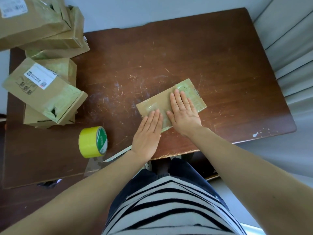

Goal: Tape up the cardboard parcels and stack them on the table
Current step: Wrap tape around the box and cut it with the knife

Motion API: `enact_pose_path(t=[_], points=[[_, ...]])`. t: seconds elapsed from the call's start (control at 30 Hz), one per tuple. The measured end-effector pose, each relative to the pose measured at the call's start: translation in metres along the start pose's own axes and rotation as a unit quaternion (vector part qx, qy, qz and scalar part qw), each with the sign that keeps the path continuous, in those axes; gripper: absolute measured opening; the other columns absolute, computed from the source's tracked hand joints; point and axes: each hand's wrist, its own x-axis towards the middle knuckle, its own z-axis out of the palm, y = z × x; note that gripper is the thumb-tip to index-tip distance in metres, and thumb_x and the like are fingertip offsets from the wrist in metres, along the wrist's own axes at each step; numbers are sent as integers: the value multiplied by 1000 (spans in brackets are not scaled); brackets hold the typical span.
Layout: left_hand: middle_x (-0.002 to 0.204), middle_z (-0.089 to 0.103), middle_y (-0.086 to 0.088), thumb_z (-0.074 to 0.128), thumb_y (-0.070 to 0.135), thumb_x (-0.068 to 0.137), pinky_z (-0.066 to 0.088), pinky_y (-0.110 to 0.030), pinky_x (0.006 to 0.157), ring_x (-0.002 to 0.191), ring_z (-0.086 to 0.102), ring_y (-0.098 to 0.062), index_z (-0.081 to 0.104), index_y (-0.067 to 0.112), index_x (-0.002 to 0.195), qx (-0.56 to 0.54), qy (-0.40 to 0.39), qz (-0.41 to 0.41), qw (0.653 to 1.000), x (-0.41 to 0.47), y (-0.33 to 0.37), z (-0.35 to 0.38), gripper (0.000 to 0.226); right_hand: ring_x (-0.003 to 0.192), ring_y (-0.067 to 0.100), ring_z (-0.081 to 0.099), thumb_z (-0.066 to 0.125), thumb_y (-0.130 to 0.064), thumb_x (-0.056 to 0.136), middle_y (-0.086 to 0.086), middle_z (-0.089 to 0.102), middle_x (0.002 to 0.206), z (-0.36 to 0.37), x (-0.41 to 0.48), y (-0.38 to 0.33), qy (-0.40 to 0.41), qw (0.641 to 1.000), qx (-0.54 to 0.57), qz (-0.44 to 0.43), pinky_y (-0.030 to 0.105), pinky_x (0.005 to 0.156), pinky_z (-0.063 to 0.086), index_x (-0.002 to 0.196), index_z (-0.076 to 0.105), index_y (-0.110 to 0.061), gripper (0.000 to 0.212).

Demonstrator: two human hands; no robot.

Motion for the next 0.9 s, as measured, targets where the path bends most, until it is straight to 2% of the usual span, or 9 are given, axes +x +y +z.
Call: enact_pose_path(t=[0.1, 0.2, 0.27, 0.53, 0.63, 0.7, 0.77, 0.83, 0.9], points=[[152, -28, -11, 27, 25, 105, -30, -34, 104, 131, -36, -21, -28, 7, 138, -6, -22, 13, 1000, -1, -2, 1, 67, 143, 16, -23, 7, -44, 101, 1, -24, 156, 0, -1, -1, -6, 1000, -6, 2, 30, 111, -20, 147, -21, -17, 60], [153, -24, -14, 28, 50, 97, -22, -36, 110, 140, -25, -24, -22, 3, 143, 20, 10, 11, 1000, 5, -7, -5, 83, 143, 16, -24, 6, -44, 101, 1, -24, 157, 1, 0, 0, -4, 1000, -5, 0, 30, 111, -20, 147, -21, -17, 60], [155, -20, -16, 29, 56, 96, -16, -37, 113, 144, -17, -27, -17, 1, 146, 19, -15, -4, 1000, 8, -7, -8, 87, 143, 15, -24, 7, -45, 101, 1, -24, 157, 1, 0, -1, -6, 1000, 2, 0, 30, 111, -20, 148, -20, -17, 60], [157, -17, -18, 39, 48, 97, -7, -39, 119, 146, -14, -28, -15, 2, 147, 12, -23, 5, 1000, 6, -4, -7, 86, 143, 15, -25, 11, -44, 101, 0, -24, 156, -2, 0, 1, -21, 999, 33, -7, 29, 111, -20, 149, -17, -17, 61], [157, -17, -17, 38, 44, 99, -7, -39, 119, 146, -13, -28, -17, 3, 147, 4, -21, -4, 1000, 5, -1, -6, 84, 145, 16, -15, 27, -31, 103, 1, -11, 160, -13, -1, 7, -21, 989, 144, -40, 26, 113, -15, 152, 0, -14, 59], [157, -16, -16, 40, 43, 98, -7, -38, 119, 146, -13, -27, -16, 4, 147, -8, -20, -6, 1000, 5, -1, -6, 85, 147, 17, 1, 36, -14, 101, 5, 11, 160, -20, -4, 13, 44, 969, 242, -29, 21, 114, -5, 150, 21, -9, 51], [158, -13, -14, 47, 47, 95, -7, -35, 118, 147, -11, -25, -11, 5, 149, -30, -12, -10, 999, 4, -2, -8, 90, 147, 18, 9, 37, -6, 98, 7, 21, 157, -24, -4, 19, 127, 964, 233, 21, 27, 116, 3, 147, 31, -8, 50], [159, -9, -12, 50, 55, 89, -2, -32, 117, 147, -9, -23, -7, 5, 150, -43, -5, -17, 999, 5, -4, -12, 97, 147, 17, 1, 33, -13, 100, 3, 11, 160, -27, 1, 23, 134, 971, 191, 59, 33, 118, 1, 150, 22, -12, 51], [159, -10, -11, 42, 57, 92, 0, -31, 117, 147, -10, -21, -8, 5, 150, -29, -4, -15, 999, 7, -5, -13, 93, 147, 16, -8, 26, -25, 103, 0, -2, 161, -25, 7, 27, 80, 984, 146, 56, 34, 117, -5, 153, 8, -16, 53]])
